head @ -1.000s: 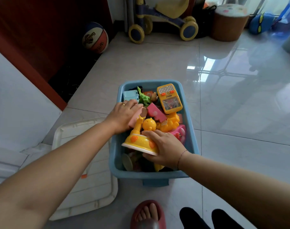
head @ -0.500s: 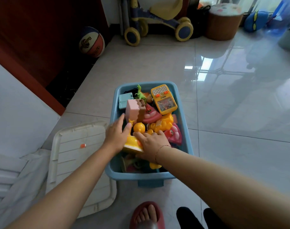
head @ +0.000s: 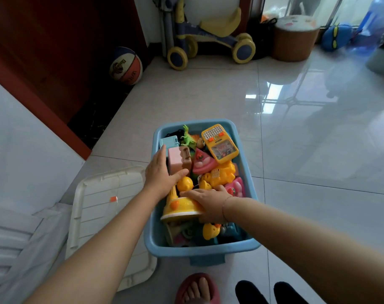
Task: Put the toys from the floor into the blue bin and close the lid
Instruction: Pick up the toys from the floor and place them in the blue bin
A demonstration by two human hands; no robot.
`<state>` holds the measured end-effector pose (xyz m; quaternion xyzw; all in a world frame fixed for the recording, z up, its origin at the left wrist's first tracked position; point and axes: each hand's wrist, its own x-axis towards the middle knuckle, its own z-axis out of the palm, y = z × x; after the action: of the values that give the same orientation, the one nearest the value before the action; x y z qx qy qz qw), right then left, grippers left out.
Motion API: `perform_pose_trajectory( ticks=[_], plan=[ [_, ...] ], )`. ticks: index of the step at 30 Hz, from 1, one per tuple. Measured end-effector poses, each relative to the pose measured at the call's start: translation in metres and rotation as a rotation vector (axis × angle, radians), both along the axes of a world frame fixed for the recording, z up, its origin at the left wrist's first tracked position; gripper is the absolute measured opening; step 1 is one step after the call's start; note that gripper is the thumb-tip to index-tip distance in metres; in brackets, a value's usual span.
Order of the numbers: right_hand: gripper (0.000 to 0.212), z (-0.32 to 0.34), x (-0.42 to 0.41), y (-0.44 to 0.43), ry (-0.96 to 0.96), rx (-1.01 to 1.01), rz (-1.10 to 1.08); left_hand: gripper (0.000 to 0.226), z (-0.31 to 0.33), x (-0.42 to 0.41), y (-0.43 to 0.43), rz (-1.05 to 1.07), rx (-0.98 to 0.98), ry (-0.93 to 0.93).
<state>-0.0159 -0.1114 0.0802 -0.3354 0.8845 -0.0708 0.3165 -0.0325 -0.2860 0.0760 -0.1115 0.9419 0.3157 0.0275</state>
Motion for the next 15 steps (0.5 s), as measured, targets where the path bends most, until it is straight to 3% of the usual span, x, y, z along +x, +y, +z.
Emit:
perform_pose_trajectory(
  ticks=[3,6,9,12,15],
  plan=[
    [0.081,-0.003,0.004,-0.001,0.043,0.001,0.024,0.084,0.009,-0.027,0.011,-0.156,-0.006,0.004],
    [0.084,-0.001,0.002,-0.002,-0.012,0.034,0.043,0.073,0.023,-0.047,0.026,-0.377,-0.397,0.031],
    [0.086,0.008,-0.008,-0.004,-0.133,0.093,0.04,0.072,0.035,-0.062,0.037,-0.501,-0.728,-0.155],
    [0.085,0.004,0.002,-0.014,-0.094,0.074,0.028,0.071,0.037,-0.069,0.047,-0.551,-0.807,-0.285],
    [0.083,-0.014,0.023,-0.006,0.119,-0.034,0.006,0.069,0.024,-0.061,0.053,-0.49,-0.703,-0.191]
  ],
)
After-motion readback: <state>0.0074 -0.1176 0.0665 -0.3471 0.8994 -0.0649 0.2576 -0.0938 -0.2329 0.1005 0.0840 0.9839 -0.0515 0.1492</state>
